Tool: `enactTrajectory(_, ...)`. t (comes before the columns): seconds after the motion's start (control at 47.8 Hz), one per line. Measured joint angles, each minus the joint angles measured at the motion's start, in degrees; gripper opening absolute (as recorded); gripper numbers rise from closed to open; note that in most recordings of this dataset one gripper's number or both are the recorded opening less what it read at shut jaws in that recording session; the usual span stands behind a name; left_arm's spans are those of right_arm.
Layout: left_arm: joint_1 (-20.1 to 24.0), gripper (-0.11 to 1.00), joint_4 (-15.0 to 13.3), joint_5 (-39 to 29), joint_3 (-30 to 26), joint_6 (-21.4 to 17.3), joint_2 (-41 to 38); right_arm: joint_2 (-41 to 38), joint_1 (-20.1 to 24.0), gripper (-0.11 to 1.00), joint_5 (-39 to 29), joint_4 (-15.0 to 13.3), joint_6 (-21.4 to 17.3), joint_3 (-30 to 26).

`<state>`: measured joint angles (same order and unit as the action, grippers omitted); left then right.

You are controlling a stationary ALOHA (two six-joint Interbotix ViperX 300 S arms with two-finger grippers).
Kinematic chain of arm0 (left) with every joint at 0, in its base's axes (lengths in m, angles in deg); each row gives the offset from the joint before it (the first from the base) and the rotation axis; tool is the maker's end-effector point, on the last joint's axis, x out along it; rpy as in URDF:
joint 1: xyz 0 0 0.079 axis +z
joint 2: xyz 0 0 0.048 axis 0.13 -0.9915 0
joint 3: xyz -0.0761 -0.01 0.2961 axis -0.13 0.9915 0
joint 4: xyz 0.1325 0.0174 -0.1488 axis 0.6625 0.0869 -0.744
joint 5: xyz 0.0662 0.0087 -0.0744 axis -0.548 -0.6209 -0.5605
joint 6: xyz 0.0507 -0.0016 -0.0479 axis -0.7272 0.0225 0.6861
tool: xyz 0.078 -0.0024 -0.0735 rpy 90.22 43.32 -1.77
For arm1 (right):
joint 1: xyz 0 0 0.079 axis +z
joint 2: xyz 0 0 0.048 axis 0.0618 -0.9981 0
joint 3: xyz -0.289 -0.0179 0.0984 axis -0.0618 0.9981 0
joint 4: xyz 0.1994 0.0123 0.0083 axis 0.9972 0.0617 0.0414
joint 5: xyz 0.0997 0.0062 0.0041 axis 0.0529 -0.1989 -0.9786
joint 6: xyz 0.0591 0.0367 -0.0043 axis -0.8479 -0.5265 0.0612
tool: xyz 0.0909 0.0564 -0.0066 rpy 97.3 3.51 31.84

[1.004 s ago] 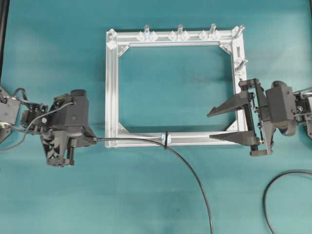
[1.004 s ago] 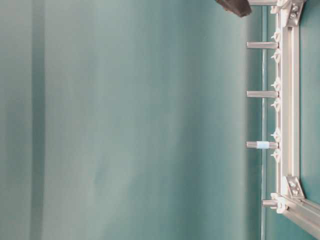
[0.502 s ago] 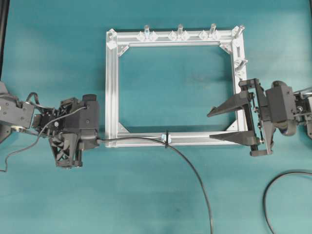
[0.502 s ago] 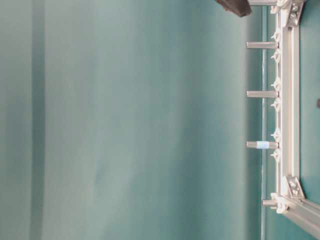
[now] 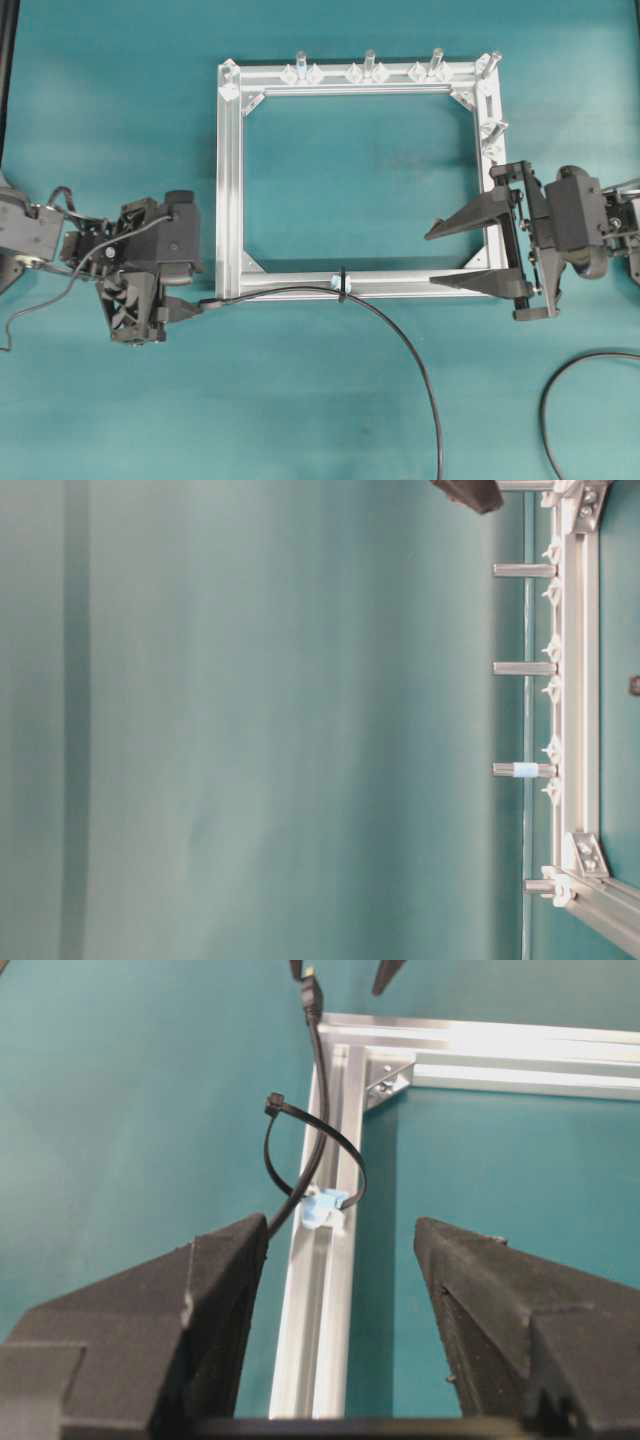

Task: Insert the wire through the string loop located in the center.
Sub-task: 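Open the left gripper and release the cable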

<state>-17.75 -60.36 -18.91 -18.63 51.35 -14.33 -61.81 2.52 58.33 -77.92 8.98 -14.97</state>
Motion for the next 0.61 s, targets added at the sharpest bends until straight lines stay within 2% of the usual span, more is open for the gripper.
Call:
enactTrajectory(0.335,1.1,0.69,0.2,0.0,0.0,-0.5,10.3,0.0,0.1,0.63,0.0,-0.1,0.0,0.0)
enactTrajectory(0.606,2.7,0.68,0.2,0.1,0.0,-4.5,17.1,0.0,0.1,0.63,0.0,-0.1,0.0,0.0)
